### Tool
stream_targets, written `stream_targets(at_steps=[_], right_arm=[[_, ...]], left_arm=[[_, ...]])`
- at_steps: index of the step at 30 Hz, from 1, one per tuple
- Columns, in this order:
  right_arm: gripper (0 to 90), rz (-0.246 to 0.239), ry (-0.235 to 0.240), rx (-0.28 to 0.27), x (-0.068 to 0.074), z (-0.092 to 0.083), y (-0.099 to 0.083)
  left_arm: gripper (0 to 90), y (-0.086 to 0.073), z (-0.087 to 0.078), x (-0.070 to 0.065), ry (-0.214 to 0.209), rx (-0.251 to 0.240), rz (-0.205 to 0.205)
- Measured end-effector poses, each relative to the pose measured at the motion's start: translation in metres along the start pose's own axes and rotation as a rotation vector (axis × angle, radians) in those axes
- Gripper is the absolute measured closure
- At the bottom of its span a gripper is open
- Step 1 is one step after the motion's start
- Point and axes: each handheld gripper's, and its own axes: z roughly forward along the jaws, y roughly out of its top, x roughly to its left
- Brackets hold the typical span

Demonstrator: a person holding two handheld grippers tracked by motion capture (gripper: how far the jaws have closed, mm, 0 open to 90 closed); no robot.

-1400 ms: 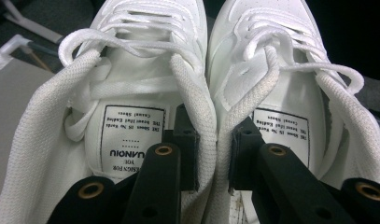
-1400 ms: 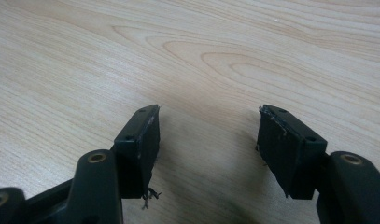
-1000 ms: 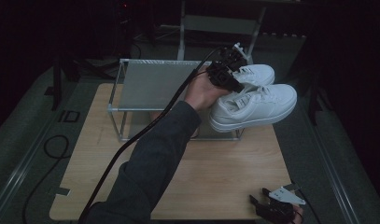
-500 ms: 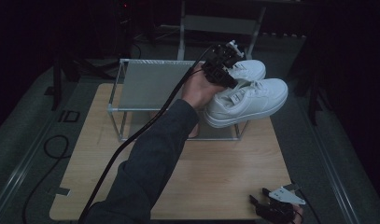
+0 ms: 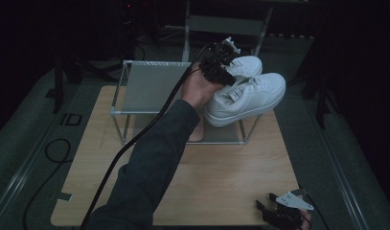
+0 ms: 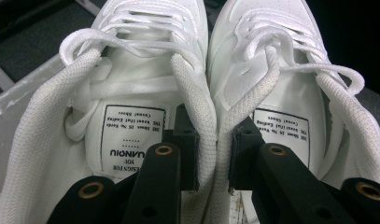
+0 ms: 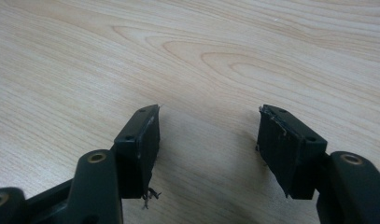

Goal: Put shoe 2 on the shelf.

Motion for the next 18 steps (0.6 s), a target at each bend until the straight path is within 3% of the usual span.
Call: stream_targets(at_steps=[18], right_arm=[[38.3, 0.0, -0.001, 0.0, 0.0, 0.0, 0.0]], left_arm=[[77.4, -0.006, 0.001, 0.024, 0.072, 0.015, -0.09]])
